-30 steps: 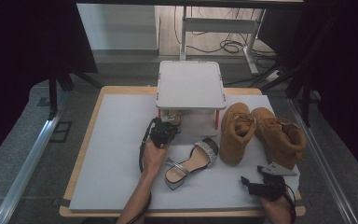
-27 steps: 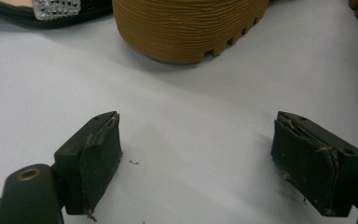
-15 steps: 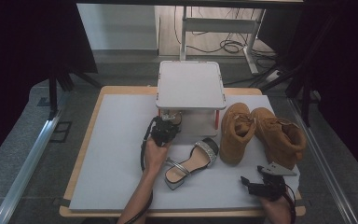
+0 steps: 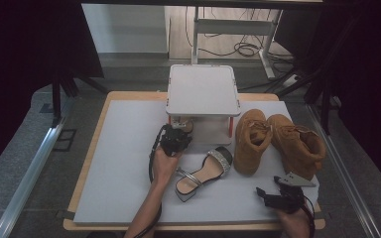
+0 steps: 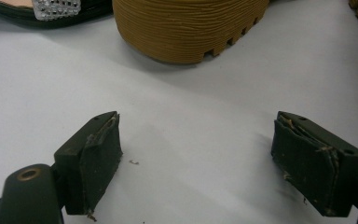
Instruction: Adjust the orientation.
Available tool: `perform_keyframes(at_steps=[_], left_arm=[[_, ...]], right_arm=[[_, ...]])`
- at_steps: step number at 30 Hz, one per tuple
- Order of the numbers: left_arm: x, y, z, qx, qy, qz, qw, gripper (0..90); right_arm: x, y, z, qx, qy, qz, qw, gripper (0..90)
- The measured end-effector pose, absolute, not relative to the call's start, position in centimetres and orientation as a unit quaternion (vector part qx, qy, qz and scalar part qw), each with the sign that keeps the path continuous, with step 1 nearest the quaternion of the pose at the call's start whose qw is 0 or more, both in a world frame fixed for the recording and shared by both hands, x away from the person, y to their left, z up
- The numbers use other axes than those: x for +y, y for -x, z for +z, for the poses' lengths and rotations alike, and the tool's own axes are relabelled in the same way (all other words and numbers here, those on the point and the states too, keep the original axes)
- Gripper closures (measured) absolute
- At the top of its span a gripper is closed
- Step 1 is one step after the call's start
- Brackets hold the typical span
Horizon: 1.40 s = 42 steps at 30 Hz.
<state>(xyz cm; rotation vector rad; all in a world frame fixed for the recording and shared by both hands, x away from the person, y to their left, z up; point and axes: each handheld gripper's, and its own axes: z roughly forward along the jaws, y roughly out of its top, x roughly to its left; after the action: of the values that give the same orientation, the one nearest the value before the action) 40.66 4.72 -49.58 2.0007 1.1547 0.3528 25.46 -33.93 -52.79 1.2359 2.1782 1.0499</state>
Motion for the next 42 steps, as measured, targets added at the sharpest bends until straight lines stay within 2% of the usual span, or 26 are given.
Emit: perform_keyframes(at_steps=[13, 24, 31, 36, 42], left_arm=[[6.4, -39.3, -49.5, 0.433, -0.797, 0.129, 0.402, 41.6], [8.3, -38.4, -50.0, 0.416, -0.794, 0.084, 0.436, 28.4], [9.2, -37.6, -50.2, 0.392, -0.806, 0.086, 0.436, 12.0], [10.1, -36.9, -50.2, 0.381, -0.802, 0.084, 0.452, 10.9], [11.0, -35.9, -50.1, 0.387, -0.804, 0.085, 0.444, 10.9]], right_arm=[[-33.9, -25.5, -52.8, 0.785, -0.445, 0.377, 0.211, 15.6], [-33.9, -25.5, -52.8, 0.785, -0.445, 0.377, 0.211, 15.6], [-33.9, -25.5, -52.8, 0.785, -0.445, 0.377, 0.211, 15.6], [-33.9, -25.5, -52.8, 0.785, -0.444, 0.377, 0.212, 15.6], [-33.9, -25.5, -52.8, 0.785, -0.445, 0.377, 0.211, 15.6]])
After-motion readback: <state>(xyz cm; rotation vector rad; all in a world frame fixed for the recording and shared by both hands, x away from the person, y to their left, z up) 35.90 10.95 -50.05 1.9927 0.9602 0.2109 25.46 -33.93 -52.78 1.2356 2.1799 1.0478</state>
